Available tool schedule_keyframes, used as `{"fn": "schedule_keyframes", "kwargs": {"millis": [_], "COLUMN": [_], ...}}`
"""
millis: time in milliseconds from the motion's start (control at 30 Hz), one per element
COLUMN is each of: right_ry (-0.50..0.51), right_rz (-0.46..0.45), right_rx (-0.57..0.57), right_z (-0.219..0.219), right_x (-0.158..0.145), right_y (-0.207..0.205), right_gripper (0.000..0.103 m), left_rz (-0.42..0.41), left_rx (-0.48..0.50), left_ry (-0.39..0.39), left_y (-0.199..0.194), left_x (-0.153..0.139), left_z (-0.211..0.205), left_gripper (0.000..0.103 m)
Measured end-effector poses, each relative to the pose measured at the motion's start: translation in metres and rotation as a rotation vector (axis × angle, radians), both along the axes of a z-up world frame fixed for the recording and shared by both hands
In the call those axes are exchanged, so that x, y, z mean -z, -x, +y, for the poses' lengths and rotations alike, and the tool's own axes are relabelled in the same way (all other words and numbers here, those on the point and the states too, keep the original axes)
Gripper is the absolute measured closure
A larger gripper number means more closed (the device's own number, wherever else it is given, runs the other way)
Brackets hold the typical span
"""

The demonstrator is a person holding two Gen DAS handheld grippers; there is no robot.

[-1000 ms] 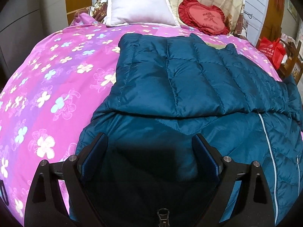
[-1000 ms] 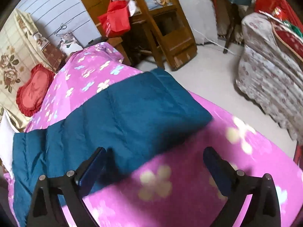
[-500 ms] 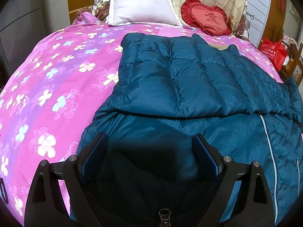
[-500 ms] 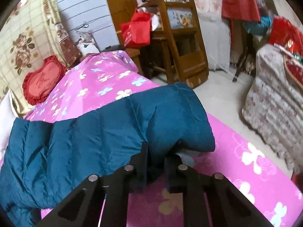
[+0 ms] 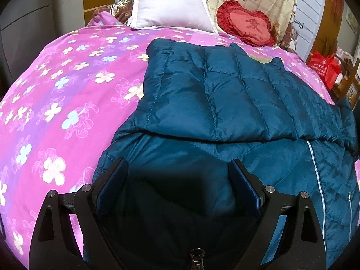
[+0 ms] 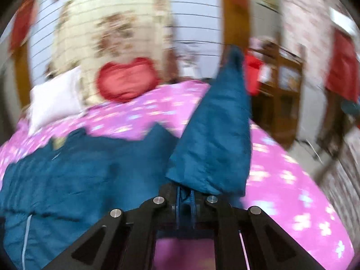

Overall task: Fold large clothes
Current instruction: 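Grasp the other sleeve with the right tool and fold it inward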

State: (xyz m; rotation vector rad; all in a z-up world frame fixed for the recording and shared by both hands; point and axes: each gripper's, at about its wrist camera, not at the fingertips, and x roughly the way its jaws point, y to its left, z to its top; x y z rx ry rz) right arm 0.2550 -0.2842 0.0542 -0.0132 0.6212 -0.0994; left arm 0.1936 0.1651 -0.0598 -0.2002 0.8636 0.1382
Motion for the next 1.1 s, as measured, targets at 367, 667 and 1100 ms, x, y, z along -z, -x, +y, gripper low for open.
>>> {"fn": "schedule_keyframes", "kwargs": {"millis": [367,667,1100], "right_ry": [0.063,0.025,0.075], "right_rz": [0.129,0.192,0.339], "right_rx": [-0.399,-0.506,-0.103], "right_z": [0.213,0.244,0.146], "right_x": [0.056,0.070,0.083], "right_y": [-0.018,0.001,0.081], "right_gripper": [0.096,0.062,0.009], "left_rz": [-0.011,-0.003,-0.075], "left_rx": [-0.006,-0.005,0.089], "left_ry": [0.035,0.040,0.147], "left_y": [0.001,0.000,0.003], "left_x": [-0.001,0.000,-0.050], "left_z": [0.003,0.003,-0.040], "left_gripper": [0.011,0.011,0.011]}}
